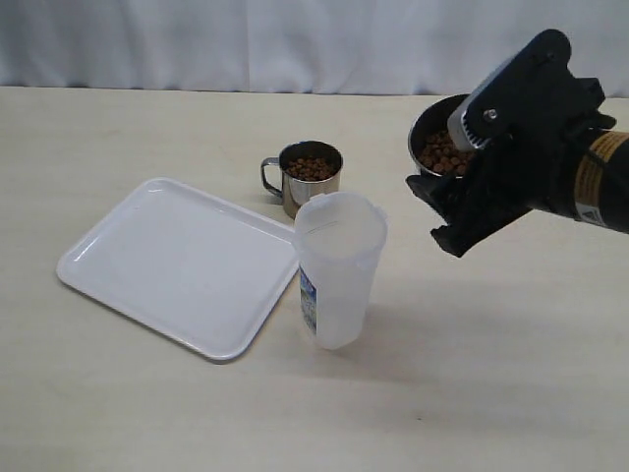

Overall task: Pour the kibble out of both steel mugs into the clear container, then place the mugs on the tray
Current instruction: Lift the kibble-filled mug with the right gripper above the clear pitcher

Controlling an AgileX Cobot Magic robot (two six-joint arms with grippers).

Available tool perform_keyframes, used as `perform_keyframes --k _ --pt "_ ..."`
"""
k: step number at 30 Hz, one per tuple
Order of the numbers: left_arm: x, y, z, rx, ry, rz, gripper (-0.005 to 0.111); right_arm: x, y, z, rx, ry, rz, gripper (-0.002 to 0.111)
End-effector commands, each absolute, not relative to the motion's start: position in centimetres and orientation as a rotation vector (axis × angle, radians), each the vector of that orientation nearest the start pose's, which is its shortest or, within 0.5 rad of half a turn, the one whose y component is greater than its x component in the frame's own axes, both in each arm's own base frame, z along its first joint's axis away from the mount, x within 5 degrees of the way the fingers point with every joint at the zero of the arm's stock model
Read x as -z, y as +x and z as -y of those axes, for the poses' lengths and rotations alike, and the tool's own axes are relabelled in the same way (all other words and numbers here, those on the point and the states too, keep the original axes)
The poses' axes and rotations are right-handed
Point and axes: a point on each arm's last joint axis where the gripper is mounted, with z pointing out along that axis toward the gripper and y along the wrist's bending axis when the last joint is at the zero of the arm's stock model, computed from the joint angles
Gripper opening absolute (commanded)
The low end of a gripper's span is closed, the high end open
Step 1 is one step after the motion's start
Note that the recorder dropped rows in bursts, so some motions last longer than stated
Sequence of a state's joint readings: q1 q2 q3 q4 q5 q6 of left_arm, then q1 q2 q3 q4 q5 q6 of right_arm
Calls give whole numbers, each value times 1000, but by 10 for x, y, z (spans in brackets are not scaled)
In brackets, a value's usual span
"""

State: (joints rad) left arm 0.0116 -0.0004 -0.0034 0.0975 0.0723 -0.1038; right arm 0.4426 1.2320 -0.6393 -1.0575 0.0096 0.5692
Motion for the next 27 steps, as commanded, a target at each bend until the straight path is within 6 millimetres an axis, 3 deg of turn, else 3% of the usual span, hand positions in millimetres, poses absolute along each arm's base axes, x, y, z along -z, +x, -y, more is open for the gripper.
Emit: perform_keyframes --k 1,8,17,27 --pt "-208 56 -1 -6 -20 -1546 0 -257 225 -115 107 -1044 -1810 5" --pt "-208 56 -1 -6 -20 -1546 0 -268 218 -137 216 -1232 -1658 5" --pt "-208 56 -1 -6 -20 -1546 0 -269 232 -147 212 -1238 -1660 5" --pt "-208 56 -1 -6 -20 -1546 0 -269 232 -152 236 -1344 -1569 5"
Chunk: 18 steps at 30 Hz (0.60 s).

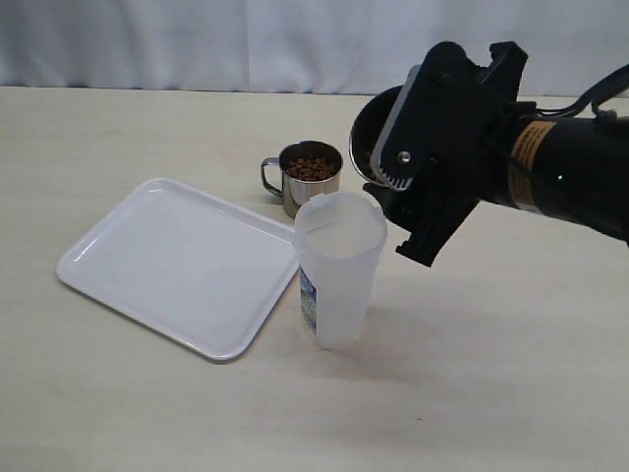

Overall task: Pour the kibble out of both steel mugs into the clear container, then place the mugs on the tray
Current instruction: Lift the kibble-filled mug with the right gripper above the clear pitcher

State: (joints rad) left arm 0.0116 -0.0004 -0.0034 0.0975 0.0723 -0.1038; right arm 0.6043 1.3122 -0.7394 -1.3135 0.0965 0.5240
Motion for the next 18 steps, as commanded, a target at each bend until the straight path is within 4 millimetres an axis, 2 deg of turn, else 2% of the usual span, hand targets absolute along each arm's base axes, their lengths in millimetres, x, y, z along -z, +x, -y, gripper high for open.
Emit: perform_keyframes --k 1,18 --pt "-208 56 -1 -6 -20 -1546 0 -270 232 -152 248 -1358 -1556 5" --pt "-208 56 -1 -6 -20 -1546 0 -270 233 -154 364 -1507 -1409 5"
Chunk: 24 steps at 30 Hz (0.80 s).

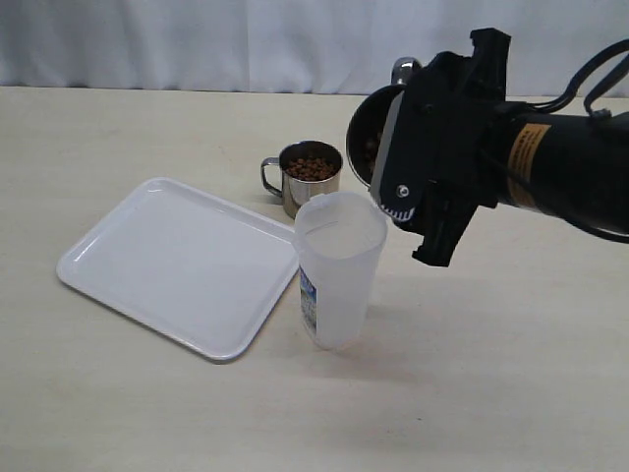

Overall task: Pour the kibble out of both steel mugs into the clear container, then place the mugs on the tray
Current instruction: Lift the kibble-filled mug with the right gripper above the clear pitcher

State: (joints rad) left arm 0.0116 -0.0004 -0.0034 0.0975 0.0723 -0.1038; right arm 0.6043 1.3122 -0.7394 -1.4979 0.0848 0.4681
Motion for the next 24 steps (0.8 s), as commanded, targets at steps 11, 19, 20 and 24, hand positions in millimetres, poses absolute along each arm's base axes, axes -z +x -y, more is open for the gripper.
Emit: perform_keyframes --k 11,19,20,24 --pt "-208 56 -1 -6 -20 -1546 0 -270 233 -154 377 -1527 -1389 5" --pt "-208 56 -1 -6 -20 -1546 0 -270 233 -154 377 -1527 -1389 5" --pt "-208 56 -1 -6 -20 -1546 0 -270 233 -154 377 -1527 -1389 5" --pt "-208 56 -1 -6 -20 -1546 0 -270 233 -154 414 -1562 -1350 5"
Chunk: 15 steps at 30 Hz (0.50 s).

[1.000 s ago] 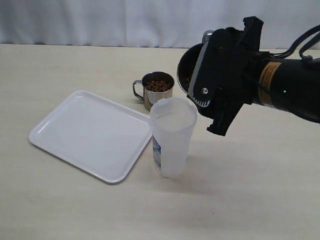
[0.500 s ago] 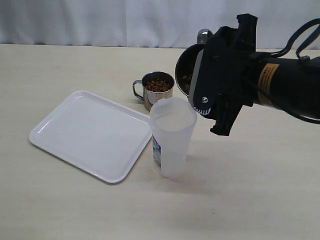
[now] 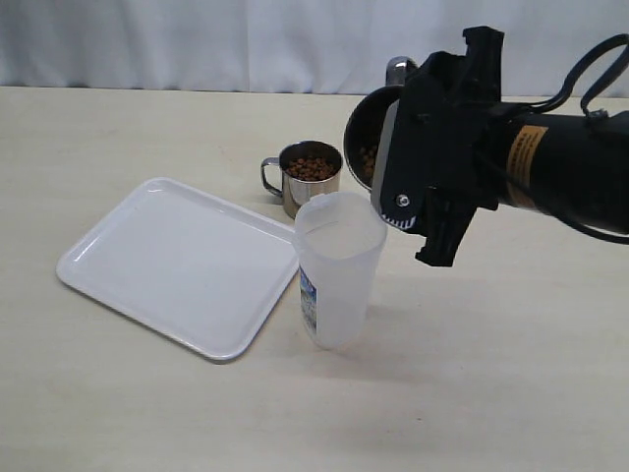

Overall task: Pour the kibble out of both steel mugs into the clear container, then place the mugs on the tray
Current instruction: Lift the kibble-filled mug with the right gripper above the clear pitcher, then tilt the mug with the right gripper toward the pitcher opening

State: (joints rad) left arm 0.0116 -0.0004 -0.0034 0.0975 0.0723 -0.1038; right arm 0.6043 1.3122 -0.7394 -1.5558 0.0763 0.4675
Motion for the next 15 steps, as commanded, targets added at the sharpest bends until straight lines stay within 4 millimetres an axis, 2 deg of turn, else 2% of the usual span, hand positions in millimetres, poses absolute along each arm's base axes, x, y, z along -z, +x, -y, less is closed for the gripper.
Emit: perform_keyframes --k 1,7,15 --pt "-208 56 -1 -6 -20 -1546 0 -270 233 -154 429 -1572 -1339 5" --pt "-208 56 -1 -6 -20 -1546 0 -271 236 -150 514 -1589 -1318 5" --pt "-208 56 -1 -6 -20 -1546 0 -271 235 -152 529 -1636 -1261 5"
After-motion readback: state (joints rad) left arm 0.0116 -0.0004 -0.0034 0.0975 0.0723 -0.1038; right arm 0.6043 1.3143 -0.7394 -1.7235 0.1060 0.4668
